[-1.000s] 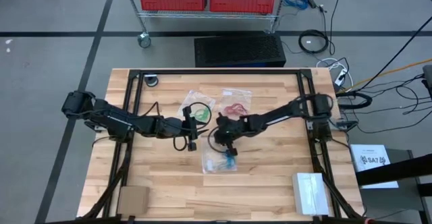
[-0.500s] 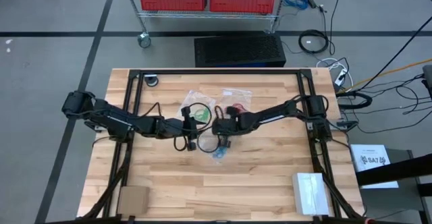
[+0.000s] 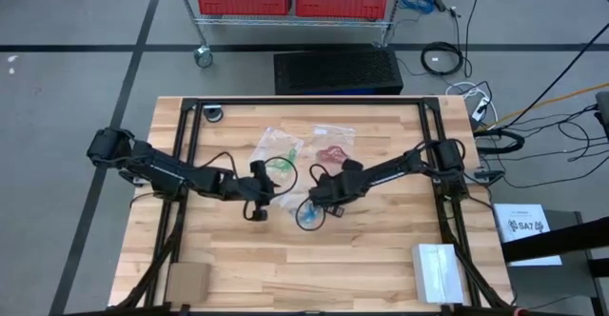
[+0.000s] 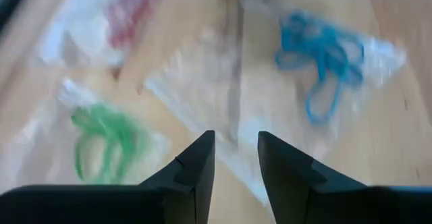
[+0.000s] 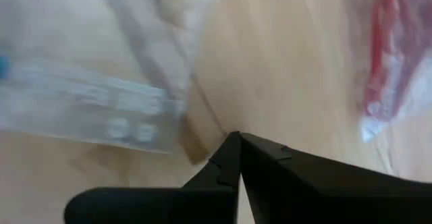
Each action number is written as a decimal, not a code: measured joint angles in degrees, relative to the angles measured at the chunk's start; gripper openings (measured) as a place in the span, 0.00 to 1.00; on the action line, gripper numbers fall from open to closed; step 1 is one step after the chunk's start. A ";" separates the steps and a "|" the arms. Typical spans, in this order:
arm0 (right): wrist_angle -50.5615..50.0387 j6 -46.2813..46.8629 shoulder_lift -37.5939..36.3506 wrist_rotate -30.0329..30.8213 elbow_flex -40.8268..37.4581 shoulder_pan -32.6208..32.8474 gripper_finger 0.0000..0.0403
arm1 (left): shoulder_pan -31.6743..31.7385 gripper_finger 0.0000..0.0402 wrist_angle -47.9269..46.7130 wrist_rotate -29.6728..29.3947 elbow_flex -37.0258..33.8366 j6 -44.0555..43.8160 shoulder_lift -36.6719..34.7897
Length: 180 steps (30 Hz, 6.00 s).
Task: Sort rubber bands
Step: Close the bottom transparent zip bag
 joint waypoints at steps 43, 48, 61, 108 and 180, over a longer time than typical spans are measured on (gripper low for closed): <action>14.58 -16.73 -9.36 -16.36 0.04 12.39 0.00 | 6.49 0.30 12.46 4.52 0.07 0.22 11.77; 22.99 -21.82 -9.98 -15.24 0.07 10.69 0.00 | 6.49 0.30 6.82 -3.87 0.05 1.52 10.77; 34.04 -28.27 -5.27 -18.02 0.04 -2.02 0.24 | 9.41 0.02 2.99 -3.04 -4.70 -3.09 -4.93; 25.29 -37.30 -20.14 -1.60 0.04 0.72 0.00 | 14.01 0.09 38.87 24.33 -13.70 -1.61 -16.13; 40.08 -28.86 -18.25 -7.41 0.13 1.89 0.35 | 7.39 0.00 30.57 22.31 -6.19 5.02 -8.90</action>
